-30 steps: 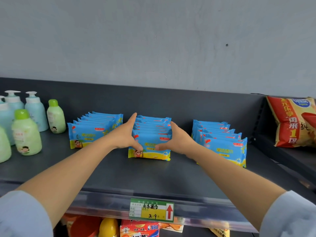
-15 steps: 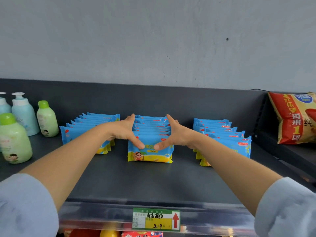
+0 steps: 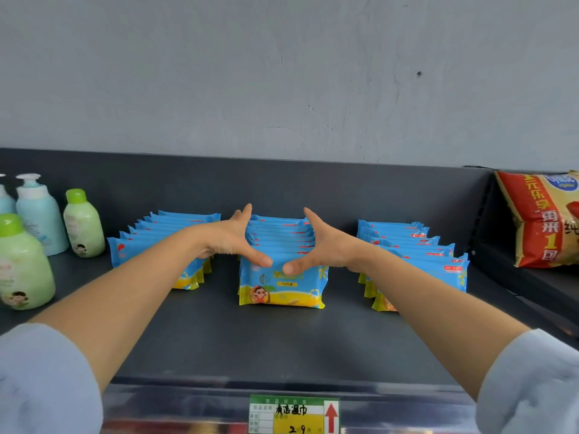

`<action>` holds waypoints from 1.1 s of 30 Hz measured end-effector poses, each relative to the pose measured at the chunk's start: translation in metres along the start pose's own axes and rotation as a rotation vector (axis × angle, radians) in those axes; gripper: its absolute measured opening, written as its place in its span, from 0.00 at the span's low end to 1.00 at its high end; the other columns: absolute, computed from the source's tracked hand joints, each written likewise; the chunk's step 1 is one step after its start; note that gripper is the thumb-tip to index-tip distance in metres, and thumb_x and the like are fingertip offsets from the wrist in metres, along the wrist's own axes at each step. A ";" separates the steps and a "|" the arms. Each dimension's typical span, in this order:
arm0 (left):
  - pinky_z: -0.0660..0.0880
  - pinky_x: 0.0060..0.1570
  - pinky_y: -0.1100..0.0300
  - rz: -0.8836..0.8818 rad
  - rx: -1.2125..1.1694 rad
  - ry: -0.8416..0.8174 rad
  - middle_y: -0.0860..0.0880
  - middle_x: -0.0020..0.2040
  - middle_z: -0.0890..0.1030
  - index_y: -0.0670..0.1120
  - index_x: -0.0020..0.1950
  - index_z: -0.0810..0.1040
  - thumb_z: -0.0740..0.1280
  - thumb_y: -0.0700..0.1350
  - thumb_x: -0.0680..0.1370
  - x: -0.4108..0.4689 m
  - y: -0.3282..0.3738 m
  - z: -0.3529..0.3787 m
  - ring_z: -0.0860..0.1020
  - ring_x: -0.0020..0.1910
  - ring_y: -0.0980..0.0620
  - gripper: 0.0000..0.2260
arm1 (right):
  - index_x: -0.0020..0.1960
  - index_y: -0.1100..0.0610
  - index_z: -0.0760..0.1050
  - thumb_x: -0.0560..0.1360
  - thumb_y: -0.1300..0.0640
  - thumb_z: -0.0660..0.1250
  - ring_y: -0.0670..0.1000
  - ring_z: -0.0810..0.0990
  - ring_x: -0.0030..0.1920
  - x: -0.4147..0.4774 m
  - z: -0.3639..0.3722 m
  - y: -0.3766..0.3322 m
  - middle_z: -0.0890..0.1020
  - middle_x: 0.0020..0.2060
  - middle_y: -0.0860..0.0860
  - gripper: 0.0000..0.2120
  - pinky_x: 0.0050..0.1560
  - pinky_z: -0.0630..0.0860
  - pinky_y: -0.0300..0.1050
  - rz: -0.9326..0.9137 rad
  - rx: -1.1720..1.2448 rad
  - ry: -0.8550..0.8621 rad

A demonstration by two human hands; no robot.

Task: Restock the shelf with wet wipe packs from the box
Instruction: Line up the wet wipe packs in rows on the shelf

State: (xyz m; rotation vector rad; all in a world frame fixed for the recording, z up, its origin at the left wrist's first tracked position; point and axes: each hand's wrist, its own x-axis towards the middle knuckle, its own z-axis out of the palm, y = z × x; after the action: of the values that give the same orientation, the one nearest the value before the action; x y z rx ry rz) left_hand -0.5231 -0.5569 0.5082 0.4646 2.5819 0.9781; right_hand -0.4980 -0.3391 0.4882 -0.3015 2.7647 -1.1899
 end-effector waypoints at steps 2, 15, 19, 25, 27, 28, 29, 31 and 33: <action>0.49 0.76 0.48 -0.017 -0.081 0.007 0.50 0.79 0.47 0.56 0.76 0.34 0.80 0.65 0.36 0.004 0.001 -0.004 0.49 0.78 0.50 0.80 | 0.77 0.46 0.36 0.58 0.46 0.82 0.53 0.58 0.75 0.000 -0.002 -0.001 0.53 0.76 0.49 0.66 0.74 0.61 0.56 0.001 -0.013 -0.015; 0.68 0.60 0.60 0.006 -0.204 -0.035 0.56 0.58 0.75 0.50 0.78 0.38 0.83 0.57 0.35 0.012 0.010 0.000 0.76 0.57 0.53 0.81 | 0.78 0.49 0.37 0.61 0.50 0.81 0.53 0.60 0.73 -0.004 -0.005 0.002 0.53 0.75 0.48 0.64 0.73 0.62 0.52 0.031 -0.114 -0.048; 0.71 0.54 0.64 0.035 -0.208 -0.031 0.60 0.57 0.71 0.50 0.79 0.41 0.83 0.54 0.43 0.011 0.013 0.003 0.74 0.51 0.58 0.74 | 0.78 0.49 0.37 0.61 0.48 0.81 0.53 0.59 0.73 -0.005 -0.005 0.002 0.51 0.75 0.49 0.63 0.73 0.62 0.50 0.033 -0.135 -0.034; 0.64 0.67 0.58 0.036 -0.031 -0.033 0.55 0.70 0.67 0.51 0.79 0.43 0.79 0.66 0.35 0.013 0.011 0.001 0.69 0.68 0.51 0.78 | 0.78 0.50 0.38 0.62 0.46 0.80 0.54 0.57 0.74 -0.010 -0.005 0.000 0.48 0.76 0.49 0.62 0.72 0.61 0.50 0.039 -0.188 0.004; 0.56 0.74 0.53 0.051 0.124 -0.018 0.53 0.79 0.49 0.52 0.79 0.46 0.76 0.72 0.37 0.008 0.017 -0.002 0.55 0.76 0.50 0.76 | 0.78 0.51 0.40 0.63 0.45 0.79 0.53 0.56 0.74 -0.013 -0.005 -0.001 0.47 0.76 0.50 0.59 0.72 0.61 0.49 0.023 -0.235 0.014; 0.53 0.75 0.52 0.048 0.208 -0.034 0.54 0.79 0.43 0.52 0.79 0.46 0.75 0.73 0.40 0.005 0.020 -0.004 0.49 0.77 0.51 0.74 | 0.78 0.51 0.42 0.64 0.44 0.78 0.54 0.56 0.74 -0.014 -0.005 -0.002 0.47 0.76 0.50 0.57 0.71 0.61 0.48 0.009 -0.267 0.018; 0.50 0.76 0.53 0.040 0.300 -0.061 0.55 0.78 0.40 0.52 0.79 0.45 0.75 0.73 0.44 0.001 0.023 -0.005 0.46 0.78 0.52 0.71 | 0.78 0.51 0.43 0.64 0.44 0.77 0.54 0.56 0.75 -0.016 -0.005 -0.004 0.46 0.76 0.50 0.56 0.71 0.61 0.48 -0.009 -0.302 0.025; 0.46 0.76 0.55 0.023 0.533 -0.111 0.54 0.78 0.37 0.50 0.79 0.41 0.75 0.68 0.53 -0.002 0.026 -0.003 0.41 0.77 0.53 0.65 | 0.78 0.53 0.42 0.65 0.42 0.76 0.53 0.54 0.76 -0.019 -0.004 -0.006 0.46 0.77 0.50 0.56 0.72 0.60 0.48 -0.046 -0.372 0.041; 0.42 0.75 0.55 0.017 0.763 -0.100 0.51 0.78 0.36 0.46 0.78 0.37 0.75 0.65 0.61 -0.002 0.026 0.001 0.38 0.77 0.53 0.62 | 0.78 0.55 0.42 0.66 0.41 0.76 0.52 0.55 0.76 -0.020 -0.005 -0.009 0.50 0.77 0.50 0.56 0.73 0.58 0.47 -0.076 -0.433 0.047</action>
State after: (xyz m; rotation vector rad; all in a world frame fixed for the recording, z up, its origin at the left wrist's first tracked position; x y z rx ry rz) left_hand -0.5159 -0.5385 0.5260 0.6920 2.7785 -0.0739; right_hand -0.4779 -0.3369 0.4983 -0.4242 3.0547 -0.6026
